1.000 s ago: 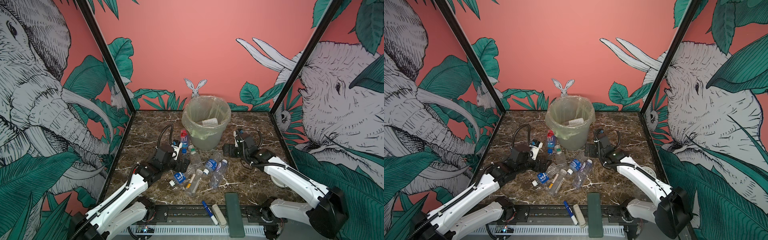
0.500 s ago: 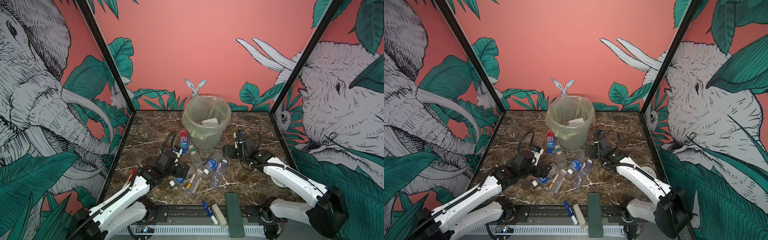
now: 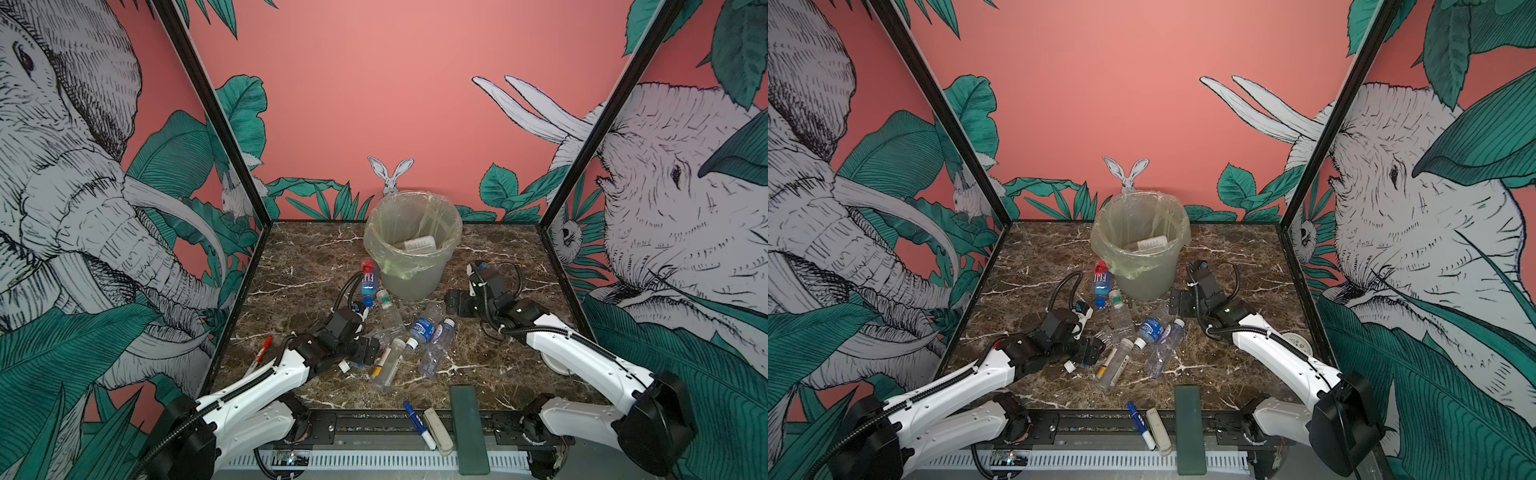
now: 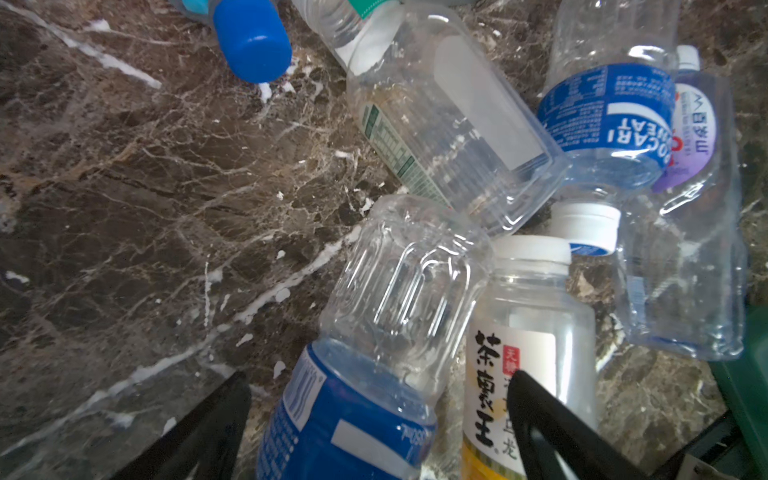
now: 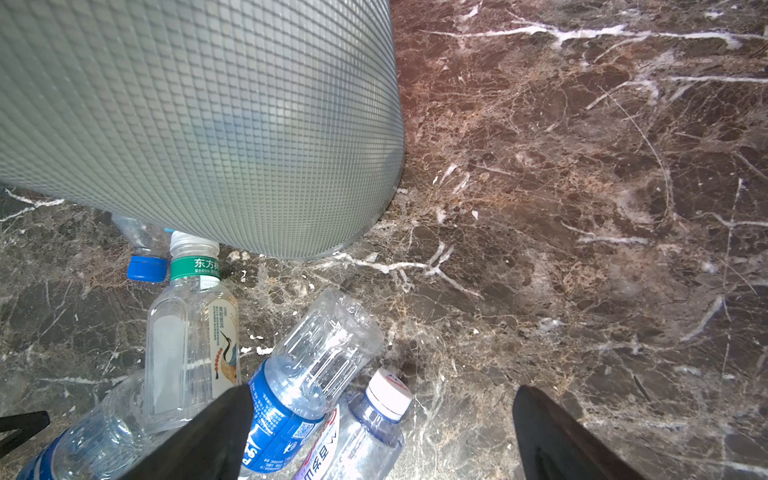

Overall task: Throw the plastic bottles in the bin
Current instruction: 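Lower the left gripper onto the clear ribbed bottle and close it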

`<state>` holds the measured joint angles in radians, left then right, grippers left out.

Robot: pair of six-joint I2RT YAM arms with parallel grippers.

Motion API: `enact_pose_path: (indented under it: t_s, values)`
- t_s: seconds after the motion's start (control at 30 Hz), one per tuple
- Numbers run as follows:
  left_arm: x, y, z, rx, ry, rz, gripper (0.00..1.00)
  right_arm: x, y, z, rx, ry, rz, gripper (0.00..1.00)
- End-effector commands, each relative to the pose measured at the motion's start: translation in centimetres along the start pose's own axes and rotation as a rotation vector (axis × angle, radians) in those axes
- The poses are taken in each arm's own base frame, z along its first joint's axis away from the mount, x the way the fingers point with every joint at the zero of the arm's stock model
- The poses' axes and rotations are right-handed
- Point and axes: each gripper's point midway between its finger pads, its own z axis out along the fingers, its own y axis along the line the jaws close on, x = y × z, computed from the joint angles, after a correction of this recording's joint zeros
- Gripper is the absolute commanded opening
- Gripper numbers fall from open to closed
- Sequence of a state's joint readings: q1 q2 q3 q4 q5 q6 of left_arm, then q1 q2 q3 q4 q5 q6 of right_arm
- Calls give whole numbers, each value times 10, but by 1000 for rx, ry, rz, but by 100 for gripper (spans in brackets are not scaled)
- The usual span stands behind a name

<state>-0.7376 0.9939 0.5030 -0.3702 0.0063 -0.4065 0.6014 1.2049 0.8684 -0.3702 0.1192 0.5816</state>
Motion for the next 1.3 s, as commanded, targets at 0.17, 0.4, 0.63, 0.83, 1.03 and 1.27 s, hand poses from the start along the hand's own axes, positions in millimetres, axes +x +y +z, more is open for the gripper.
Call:
enact_pose_path:
  t_s: [0.17,0.4,0.63,0.83,1.03,1.27]
  values:
    - [8,4,11,-25,34,-9,97,3,-1,4,2,-6,15,99]
    - [11,9,15,-54,60,-13,97,3,-1,4,4,-6,15,99]
    - [10,15,16,-96,65,-24,96,1,0,4,1,-9,16,99]
    - [10,25,15,-157,63,-41,90,1,0,5,2,-8,14,99]
    - [11,30,17,-193,76,-65,84,0,0,4,2,-8,10,99]
    - [14,31,23,-203,107,-57,86,-3,2,2,0,-10,4,99]
